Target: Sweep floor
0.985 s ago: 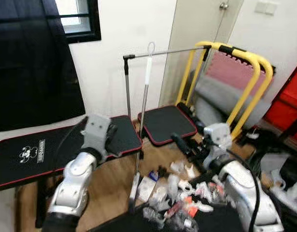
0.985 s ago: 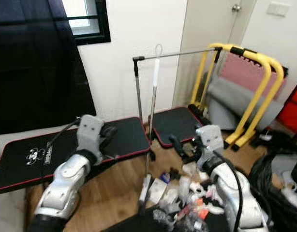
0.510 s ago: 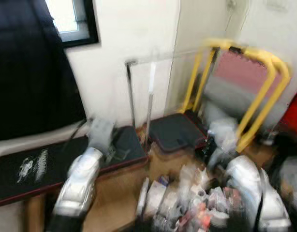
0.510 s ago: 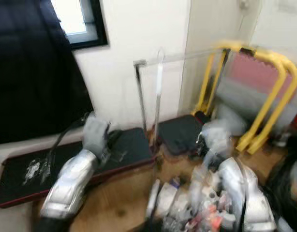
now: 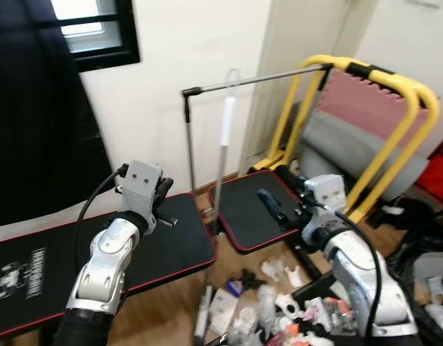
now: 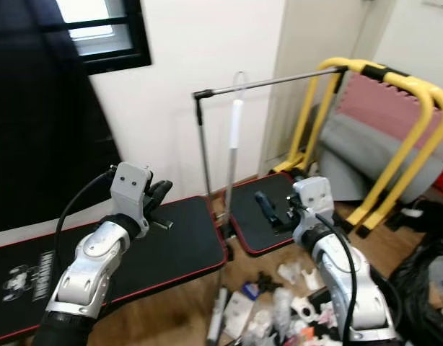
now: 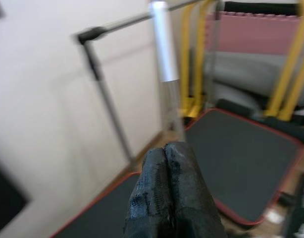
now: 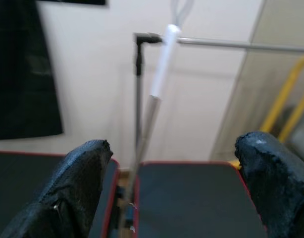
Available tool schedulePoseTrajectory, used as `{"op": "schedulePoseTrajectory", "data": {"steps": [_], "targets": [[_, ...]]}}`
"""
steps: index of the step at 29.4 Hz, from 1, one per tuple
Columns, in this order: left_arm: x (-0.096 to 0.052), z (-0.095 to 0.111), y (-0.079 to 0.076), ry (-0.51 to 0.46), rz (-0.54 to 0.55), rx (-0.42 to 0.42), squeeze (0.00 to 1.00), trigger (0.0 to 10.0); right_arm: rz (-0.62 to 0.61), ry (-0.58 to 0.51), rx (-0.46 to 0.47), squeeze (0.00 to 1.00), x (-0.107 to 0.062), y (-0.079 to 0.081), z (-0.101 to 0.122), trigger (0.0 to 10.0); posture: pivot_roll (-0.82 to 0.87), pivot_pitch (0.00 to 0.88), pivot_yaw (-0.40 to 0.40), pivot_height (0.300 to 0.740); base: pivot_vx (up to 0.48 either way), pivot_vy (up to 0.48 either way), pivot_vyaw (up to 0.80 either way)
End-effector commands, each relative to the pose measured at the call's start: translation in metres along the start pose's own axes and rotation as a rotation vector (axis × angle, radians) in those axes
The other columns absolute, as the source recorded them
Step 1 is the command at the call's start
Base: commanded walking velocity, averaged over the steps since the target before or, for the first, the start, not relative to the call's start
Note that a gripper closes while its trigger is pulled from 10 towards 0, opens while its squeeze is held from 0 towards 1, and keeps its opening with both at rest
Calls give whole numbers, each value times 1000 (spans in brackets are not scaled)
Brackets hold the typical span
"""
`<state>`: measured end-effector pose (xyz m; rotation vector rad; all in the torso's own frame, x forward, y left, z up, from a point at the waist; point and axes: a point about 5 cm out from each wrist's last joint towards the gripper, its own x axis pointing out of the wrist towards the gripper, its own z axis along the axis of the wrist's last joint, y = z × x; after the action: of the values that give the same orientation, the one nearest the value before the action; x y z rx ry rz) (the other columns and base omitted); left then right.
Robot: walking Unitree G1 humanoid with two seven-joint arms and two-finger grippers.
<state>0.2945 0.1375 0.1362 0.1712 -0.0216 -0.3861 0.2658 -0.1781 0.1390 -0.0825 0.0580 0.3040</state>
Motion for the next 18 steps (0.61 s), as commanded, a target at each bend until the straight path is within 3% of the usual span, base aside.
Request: {"op": "schedulePoseTrajectory", "data": {"steps": [1, 18], "targets": [[-2, -2, 2, 14, -3, 12, 0, 10000, 2, 0, 4, 0, 1, 1, 1, 10000, -182, 19, -115, 740, 292, 0, 0], [-3, -4, 0, 18, -15, 18, 0, 10000, -1, 8, 2, 0, 1, -2, 1, 10000, -179, 15, -117, 740, 283, 0, 0]]}}
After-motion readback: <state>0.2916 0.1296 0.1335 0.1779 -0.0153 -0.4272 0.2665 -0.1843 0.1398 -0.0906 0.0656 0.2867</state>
